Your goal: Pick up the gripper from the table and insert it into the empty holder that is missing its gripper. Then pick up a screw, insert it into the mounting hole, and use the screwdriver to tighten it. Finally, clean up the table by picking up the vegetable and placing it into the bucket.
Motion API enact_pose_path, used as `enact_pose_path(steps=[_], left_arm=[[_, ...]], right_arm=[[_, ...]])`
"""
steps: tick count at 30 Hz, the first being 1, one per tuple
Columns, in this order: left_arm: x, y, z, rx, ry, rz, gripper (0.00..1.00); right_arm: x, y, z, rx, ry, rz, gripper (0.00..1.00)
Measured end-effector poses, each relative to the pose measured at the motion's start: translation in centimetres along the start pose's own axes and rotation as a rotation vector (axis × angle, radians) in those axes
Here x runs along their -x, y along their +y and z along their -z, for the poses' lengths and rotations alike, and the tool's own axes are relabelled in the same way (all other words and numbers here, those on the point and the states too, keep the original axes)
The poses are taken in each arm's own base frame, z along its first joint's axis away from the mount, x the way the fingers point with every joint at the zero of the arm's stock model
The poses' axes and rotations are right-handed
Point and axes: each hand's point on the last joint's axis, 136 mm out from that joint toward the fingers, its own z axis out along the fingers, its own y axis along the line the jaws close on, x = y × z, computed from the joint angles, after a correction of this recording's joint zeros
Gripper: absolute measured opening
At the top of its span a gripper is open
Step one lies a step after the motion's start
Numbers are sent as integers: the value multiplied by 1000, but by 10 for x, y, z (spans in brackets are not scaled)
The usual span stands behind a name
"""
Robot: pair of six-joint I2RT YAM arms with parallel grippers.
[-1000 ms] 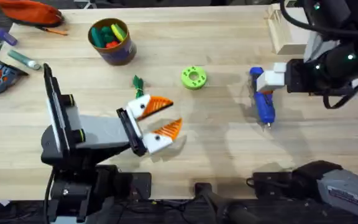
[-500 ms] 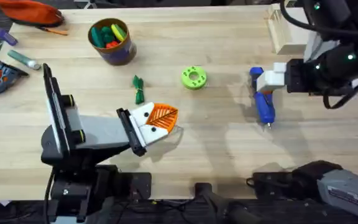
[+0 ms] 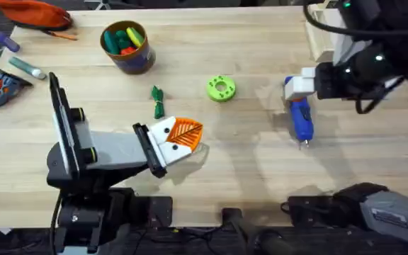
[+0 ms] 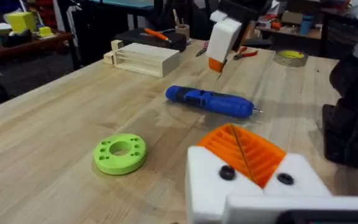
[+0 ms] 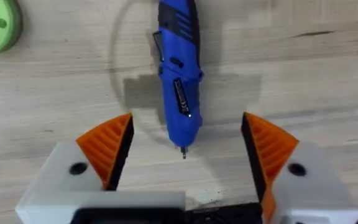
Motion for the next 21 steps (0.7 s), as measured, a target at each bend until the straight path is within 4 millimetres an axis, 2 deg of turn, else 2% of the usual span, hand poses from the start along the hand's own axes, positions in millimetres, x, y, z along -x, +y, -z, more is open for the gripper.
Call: enact_pose_path(steps=[6, 11, 21], left_arm=[[0, 0, 0, 0, 0, 10, 14], [0, 0, 0, 0, 0, 13, 14], [0, 0, 0, 0, 0, 14, 14]], right_arm=[[11, 7, -13, 0, 0, 21, 992], [16, 8, -15, 4, -14, 21, 992], [27, -11, -18, -8, -32, -53, 991]])
